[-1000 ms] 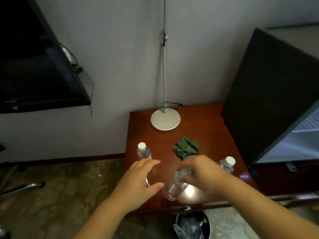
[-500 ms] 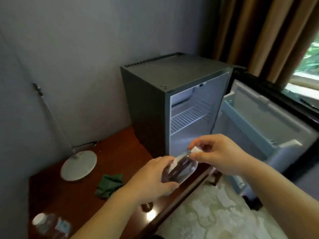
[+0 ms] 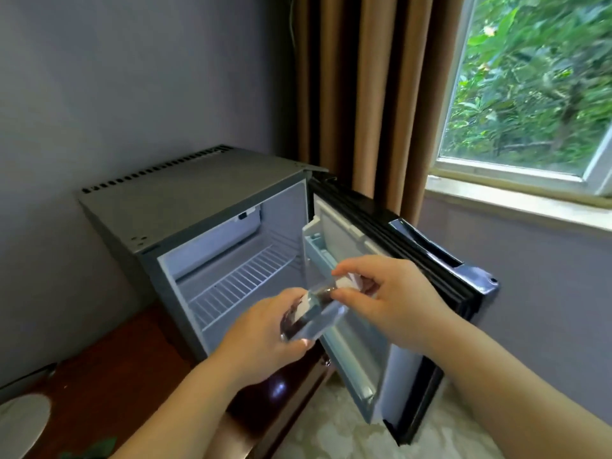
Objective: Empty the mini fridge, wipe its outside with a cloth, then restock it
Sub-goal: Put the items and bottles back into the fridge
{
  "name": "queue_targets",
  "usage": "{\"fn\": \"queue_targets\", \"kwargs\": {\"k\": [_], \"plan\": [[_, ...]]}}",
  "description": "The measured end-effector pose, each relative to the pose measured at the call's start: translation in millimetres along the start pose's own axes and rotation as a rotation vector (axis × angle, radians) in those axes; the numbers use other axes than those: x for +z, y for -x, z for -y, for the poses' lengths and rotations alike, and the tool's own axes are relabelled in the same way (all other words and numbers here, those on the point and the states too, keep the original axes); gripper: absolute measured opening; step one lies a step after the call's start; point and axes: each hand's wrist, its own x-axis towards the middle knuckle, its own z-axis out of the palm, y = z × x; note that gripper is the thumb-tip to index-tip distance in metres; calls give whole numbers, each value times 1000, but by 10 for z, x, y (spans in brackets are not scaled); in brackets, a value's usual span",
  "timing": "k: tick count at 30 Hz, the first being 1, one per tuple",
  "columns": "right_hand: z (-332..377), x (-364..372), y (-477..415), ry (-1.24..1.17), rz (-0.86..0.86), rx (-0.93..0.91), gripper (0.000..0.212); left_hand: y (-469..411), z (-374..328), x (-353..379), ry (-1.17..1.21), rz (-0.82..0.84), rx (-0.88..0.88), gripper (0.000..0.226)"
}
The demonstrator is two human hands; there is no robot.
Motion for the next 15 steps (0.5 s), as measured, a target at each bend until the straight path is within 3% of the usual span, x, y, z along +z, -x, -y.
{"fn": "queue_targets", "kwargs": {"k": [8, 12, 15], "plan": [[-503, -233, -221, 73, 67, 59, 28, -376, -163, 65, -70, -45, -21, 56], [-644, -72, -420, 17, 116, 104, 29, -496, -57, -6, -162, -69, -65, 62], [-681, 215, -612, -41, 160, 131, 29, -576, 142, -94, -178, -63, -110, 54]]}}
